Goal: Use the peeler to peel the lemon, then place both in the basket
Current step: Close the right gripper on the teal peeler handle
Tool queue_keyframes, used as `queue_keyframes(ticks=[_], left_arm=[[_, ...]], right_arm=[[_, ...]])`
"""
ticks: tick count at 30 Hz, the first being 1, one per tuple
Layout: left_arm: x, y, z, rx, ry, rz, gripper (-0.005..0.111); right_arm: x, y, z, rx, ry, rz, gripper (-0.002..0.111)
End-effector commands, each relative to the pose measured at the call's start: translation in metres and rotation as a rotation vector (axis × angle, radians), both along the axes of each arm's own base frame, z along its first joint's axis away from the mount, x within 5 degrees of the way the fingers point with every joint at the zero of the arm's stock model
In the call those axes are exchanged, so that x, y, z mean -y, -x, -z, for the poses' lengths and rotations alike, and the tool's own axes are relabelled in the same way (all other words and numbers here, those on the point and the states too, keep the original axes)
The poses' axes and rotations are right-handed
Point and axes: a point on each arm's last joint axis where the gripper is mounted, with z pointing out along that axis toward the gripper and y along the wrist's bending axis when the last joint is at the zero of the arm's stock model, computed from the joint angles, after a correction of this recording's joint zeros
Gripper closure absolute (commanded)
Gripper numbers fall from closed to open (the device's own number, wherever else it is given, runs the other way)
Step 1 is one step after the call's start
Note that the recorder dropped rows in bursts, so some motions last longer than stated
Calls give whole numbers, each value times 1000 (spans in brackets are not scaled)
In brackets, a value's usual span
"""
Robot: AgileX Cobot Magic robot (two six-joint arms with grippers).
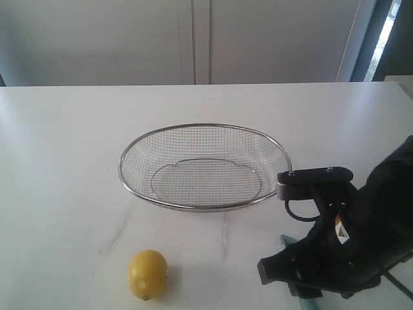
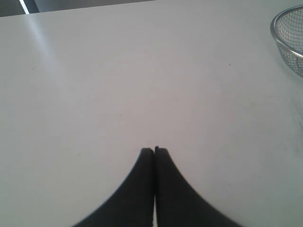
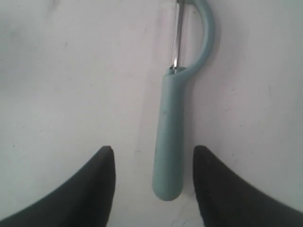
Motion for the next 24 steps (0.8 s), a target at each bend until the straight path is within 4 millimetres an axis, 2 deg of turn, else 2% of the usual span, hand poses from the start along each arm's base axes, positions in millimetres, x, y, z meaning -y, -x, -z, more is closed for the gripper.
queue_keyframes(ticks=[1,10,24], left_arm=[[1,0,1,0,6,6,107],[1,0,1,0,6,6,107],[1,0,1,0,6,6,107]], right_arm=[[0,-1,7,15,8,-10,59],[11,13,35,21,-2,-14,59],[9,11,38,74,-48,-17,59]])
